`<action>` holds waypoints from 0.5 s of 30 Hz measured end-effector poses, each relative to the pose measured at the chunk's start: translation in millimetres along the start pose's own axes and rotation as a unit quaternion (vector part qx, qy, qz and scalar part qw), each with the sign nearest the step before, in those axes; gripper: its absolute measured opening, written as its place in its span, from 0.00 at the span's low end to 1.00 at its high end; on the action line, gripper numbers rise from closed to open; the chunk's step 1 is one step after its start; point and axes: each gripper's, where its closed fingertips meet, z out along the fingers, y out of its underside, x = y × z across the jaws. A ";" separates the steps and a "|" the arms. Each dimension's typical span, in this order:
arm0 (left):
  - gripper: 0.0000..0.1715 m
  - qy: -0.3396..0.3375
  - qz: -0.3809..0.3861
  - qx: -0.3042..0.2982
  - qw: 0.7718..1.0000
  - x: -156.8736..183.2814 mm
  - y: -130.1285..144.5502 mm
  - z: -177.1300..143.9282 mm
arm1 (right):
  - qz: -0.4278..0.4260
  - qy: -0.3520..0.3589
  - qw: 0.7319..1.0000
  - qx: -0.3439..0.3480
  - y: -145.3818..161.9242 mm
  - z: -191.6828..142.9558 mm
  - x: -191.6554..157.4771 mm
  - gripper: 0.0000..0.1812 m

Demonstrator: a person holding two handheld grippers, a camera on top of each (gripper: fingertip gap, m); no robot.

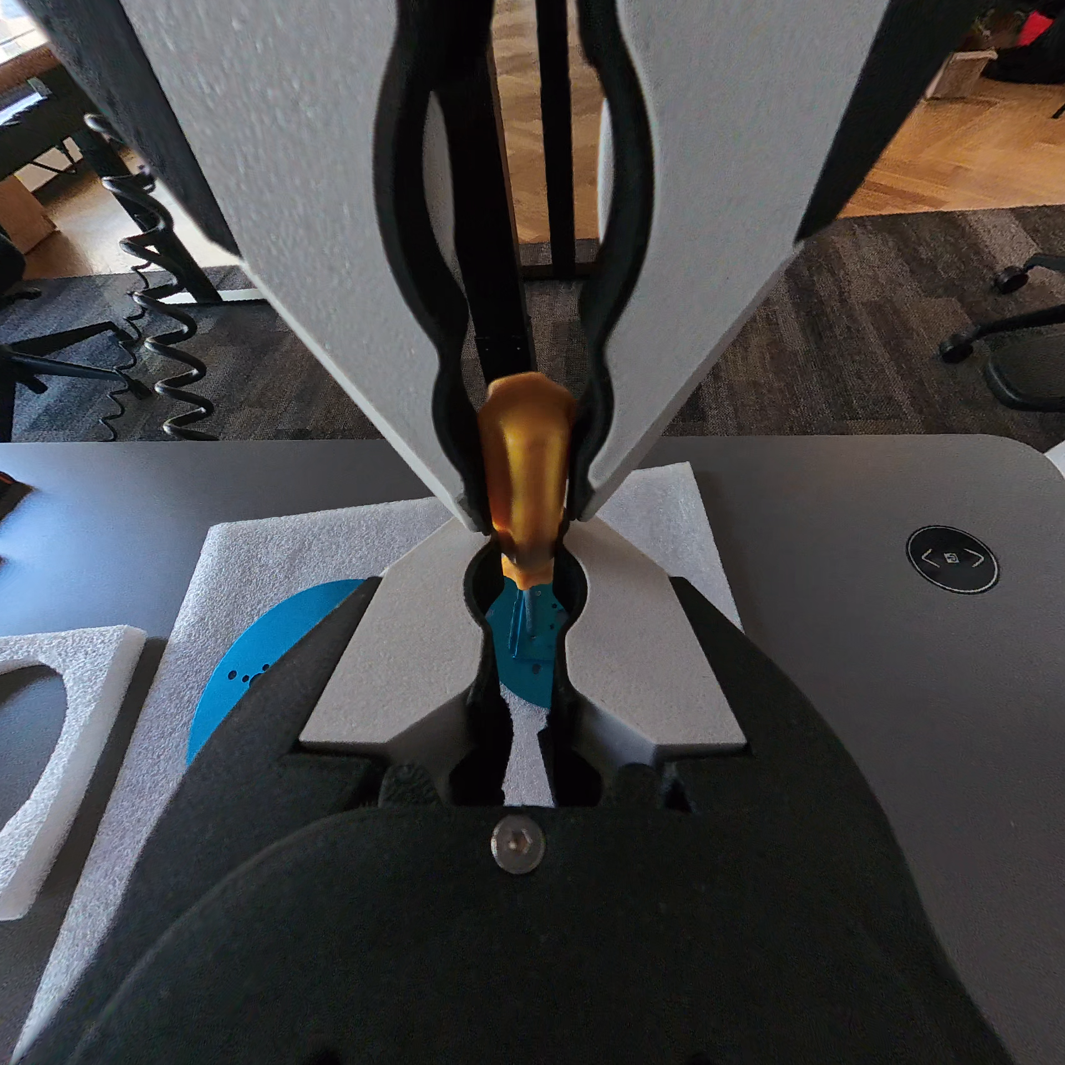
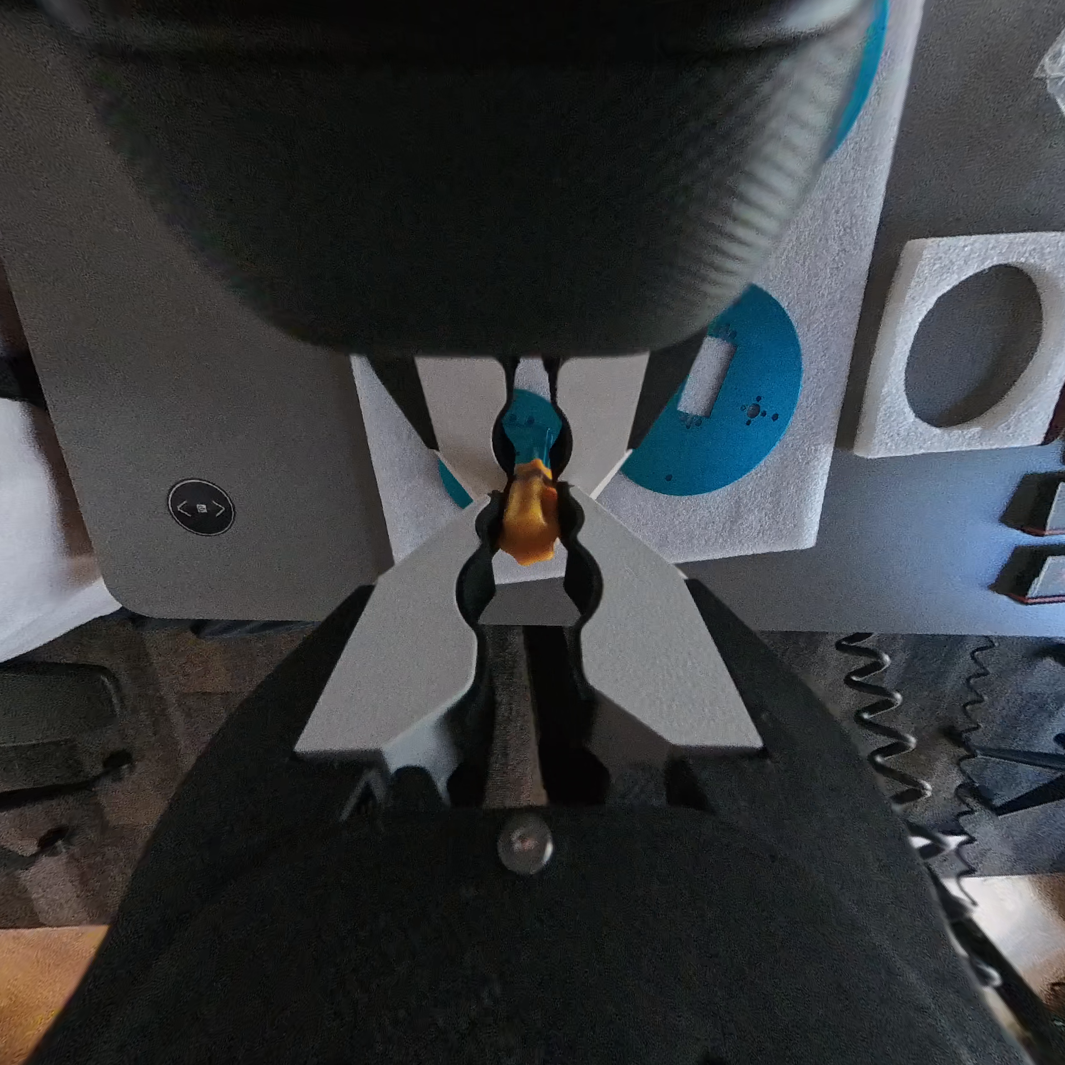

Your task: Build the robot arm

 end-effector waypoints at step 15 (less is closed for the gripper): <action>0.05 -0.003 -0.007 -0.007 1.000 -2.8 2.4 -1.3 | 0.041 0.015 0.999 0.002 0.8 0.8 4.4 0.10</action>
